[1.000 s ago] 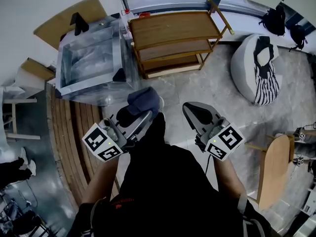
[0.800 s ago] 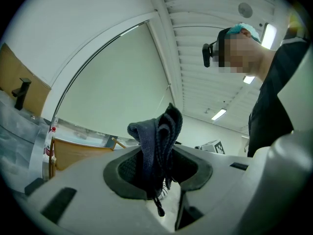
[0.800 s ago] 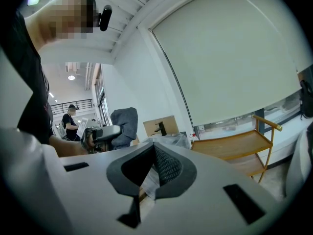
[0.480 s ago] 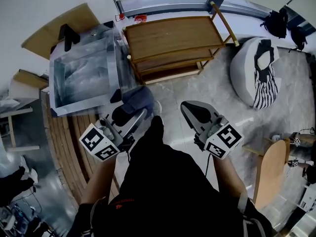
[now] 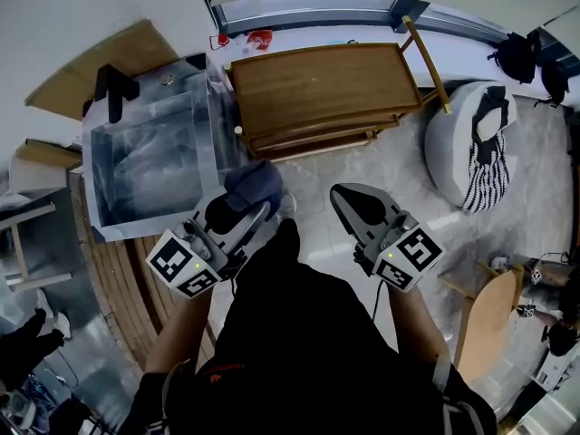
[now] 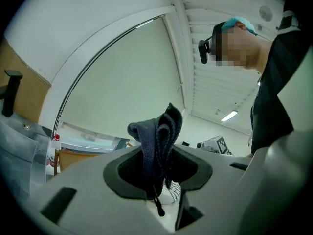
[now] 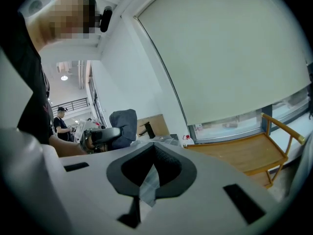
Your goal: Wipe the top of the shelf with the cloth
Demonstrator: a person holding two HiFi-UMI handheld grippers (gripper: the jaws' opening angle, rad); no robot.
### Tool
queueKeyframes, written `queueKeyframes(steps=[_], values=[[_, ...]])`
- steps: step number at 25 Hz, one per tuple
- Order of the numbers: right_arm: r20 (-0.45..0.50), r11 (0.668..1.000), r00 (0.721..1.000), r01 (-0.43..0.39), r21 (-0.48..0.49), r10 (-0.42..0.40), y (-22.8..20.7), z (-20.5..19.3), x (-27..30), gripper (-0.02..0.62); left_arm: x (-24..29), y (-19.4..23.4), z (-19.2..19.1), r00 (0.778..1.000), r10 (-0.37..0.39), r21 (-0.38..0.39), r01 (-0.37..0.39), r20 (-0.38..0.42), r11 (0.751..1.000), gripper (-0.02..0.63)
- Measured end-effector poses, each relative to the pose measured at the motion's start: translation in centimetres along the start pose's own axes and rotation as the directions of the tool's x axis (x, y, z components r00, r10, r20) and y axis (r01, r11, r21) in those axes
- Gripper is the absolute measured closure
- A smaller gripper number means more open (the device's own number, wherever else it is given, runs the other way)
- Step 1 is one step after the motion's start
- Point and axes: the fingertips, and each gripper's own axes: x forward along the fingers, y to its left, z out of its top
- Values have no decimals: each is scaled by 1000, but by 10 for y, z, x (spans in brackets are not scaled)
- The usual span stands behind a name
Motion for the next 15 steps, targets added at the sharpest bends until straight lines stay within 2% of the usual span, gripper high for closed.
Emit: queueKeyframes(steps=[6, 15], values=[[-10, 1000, 1000, 12, 17, -12, -38, 23, 36, 591, 30, 41, 15, 1000, 2, -21, -2, -10, 1000, 459], [-11, 999, 999, 30, 14, -30, -74, 51, 61, 591, 62, 81, 30, 1000, 1, -46, -2, -17, 999, 459]])
